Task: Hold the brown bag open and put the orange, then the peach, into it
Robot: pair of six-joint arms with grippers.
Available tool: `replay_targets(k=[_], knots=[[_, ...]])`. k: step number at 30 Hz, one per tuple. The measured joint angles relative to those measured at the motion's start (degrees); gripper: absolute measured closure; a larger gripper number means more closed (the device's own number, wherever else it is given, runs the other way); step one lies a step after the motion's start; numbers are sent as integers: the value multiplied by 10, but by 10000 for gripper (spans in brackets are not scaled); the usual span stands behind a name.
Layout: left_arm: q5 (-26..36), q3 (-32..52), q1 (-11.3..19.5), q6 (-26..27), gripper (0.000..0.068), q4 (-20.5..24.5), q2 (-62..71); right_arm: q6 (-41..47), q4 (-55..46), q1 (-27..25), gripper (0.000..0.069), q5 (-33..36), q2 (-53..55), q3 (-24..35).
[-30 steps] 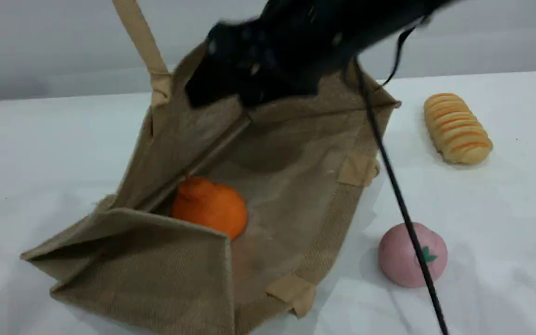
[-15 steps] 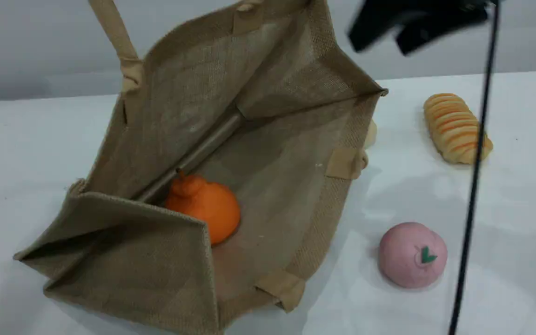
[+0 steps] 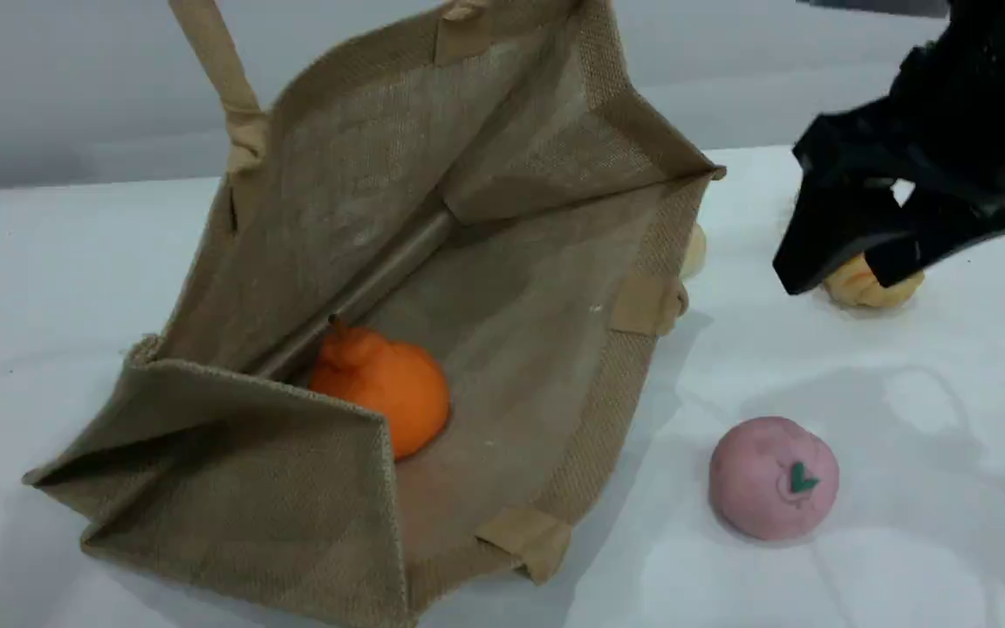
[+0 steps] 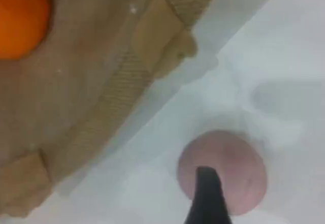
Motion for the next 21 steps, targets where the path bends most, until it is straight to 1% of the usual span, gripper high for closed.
replay_targets(k=[3,9,18,21], knots=[[0,0,0,0,603,-15,0,0,3,0,240,-11,17,1],[0,0,0,0,603,-17,1,-2,7,1,240,-7,65,1],[0,0,0,-1,603,-17,1,-60,69,1,241,-4,96,1],[0,0,0,-1,603,-17,1,-66,84,1,241,-2,112,1]])
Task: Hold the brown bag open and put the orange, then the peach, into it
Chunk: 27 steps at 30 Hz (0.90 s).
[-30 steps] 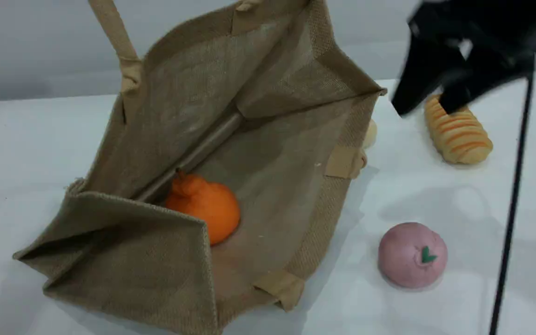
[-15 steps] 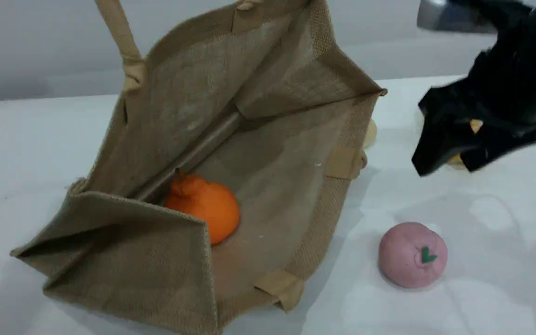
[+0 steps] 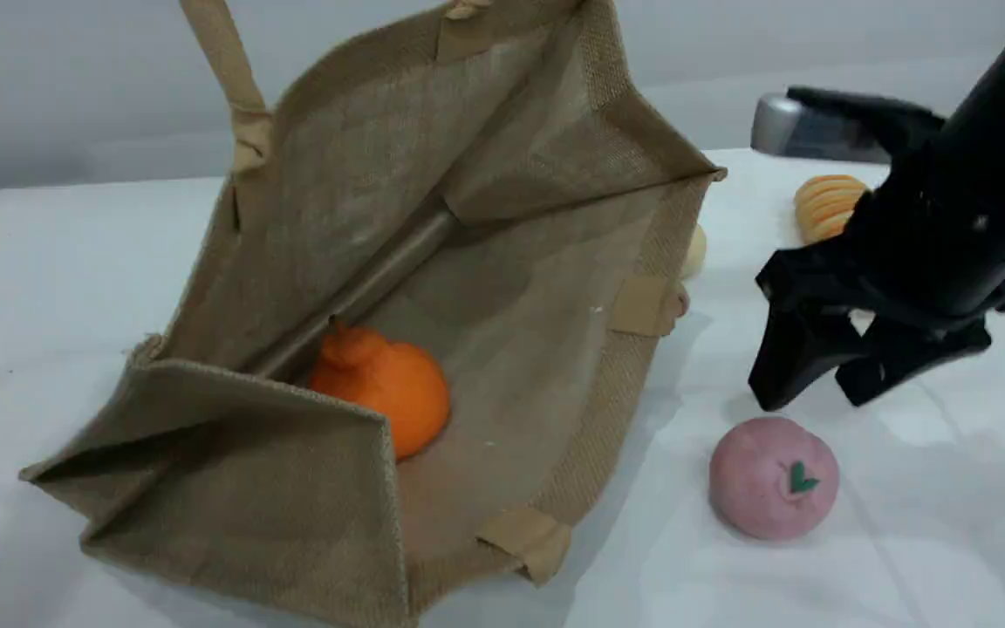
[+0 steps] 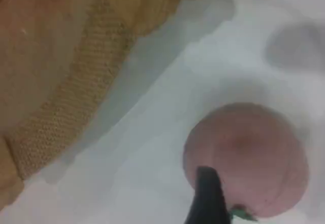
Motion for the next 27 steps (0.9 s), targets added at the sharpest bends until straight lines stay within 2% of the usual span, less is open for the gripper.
replay_targets(k=[10,19,23,27], knots=[[0,0,0,0,603,-1,0,-17,8,41,242,-20,37,0],[0,0,0,0,603,-2,0,-16,8,45,248,-53,50,0],[0,0,0,0,603,-2,0,-16,8,45,284,-60,51,0],[0,0,0,0,603,-2,0,-14,8,45,355,-73,51,0]])
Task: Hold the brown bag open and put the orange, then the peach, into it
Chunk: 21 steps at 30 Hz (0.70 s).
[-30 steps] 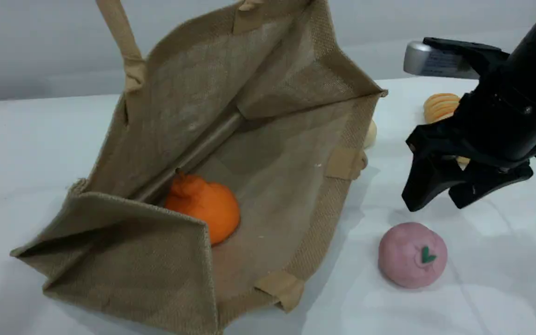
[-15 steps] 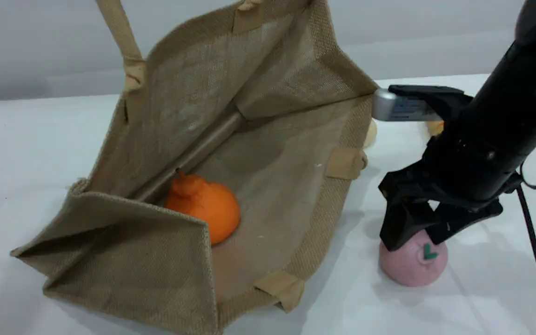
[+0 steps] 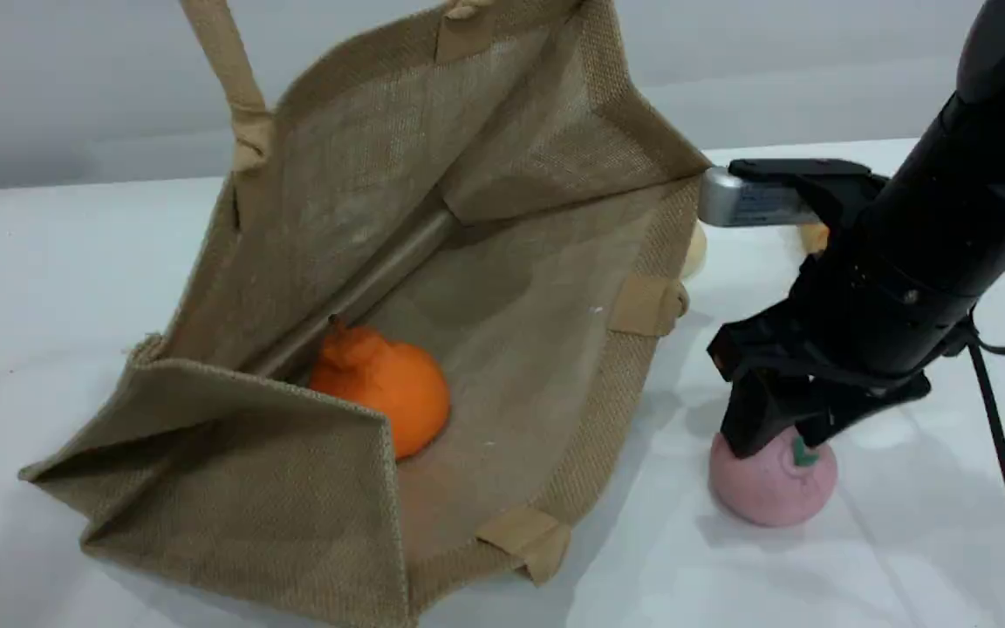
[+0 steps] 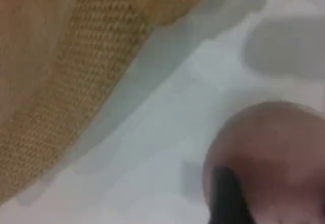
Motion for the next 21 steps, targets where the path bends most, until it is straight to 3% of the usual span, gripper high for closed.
replay_targets(k=[11,21], knots=[[0,0,0,0,603,0,0,1,-4,0,657,-9,0,0],[0,0,0,1,603,0,0,-1,-35,0,679,76,-42,-1]])
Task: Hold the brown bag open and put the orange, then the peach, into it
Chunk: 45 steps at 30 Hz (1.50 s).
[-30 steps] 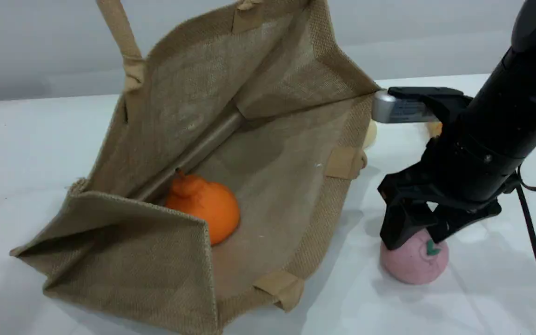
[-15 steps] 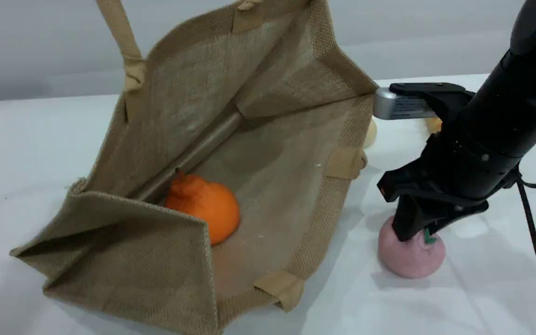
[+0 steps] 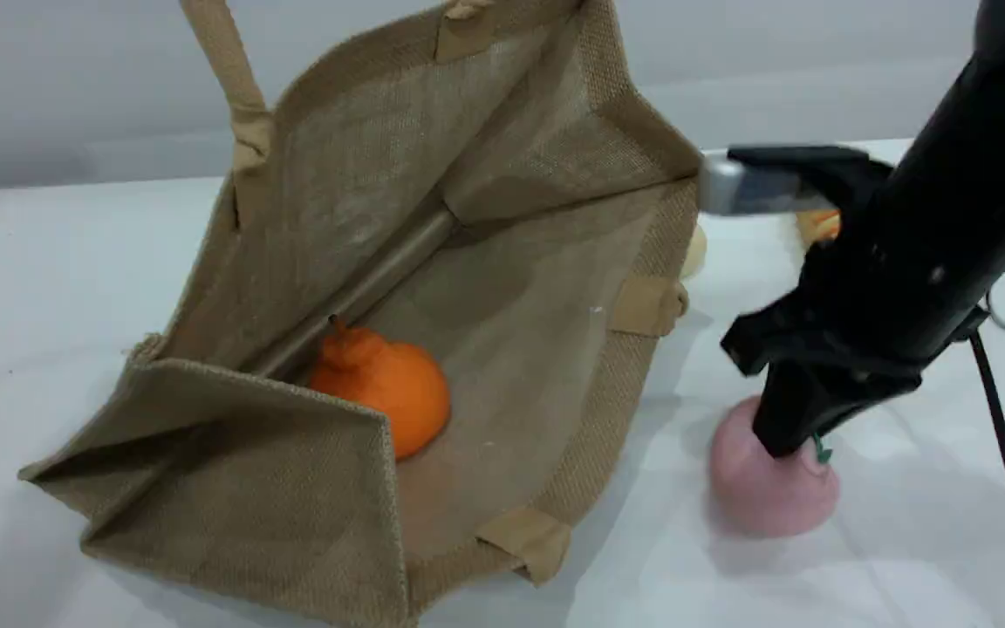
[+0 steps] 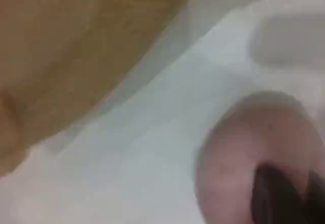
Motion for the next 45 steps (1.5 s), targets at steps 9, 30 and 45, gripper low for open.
replay_targets(k=[9,30,45], knots=[[0,0,0,0,603,0,0,-1,43,0,679,31,-132,0],[0,0,0,0,603,-2,0,-384,539,79,678,-6,-127,0],[0,0,0,0,603,-19,0,-460,620,124,674,-1,56,-135]])
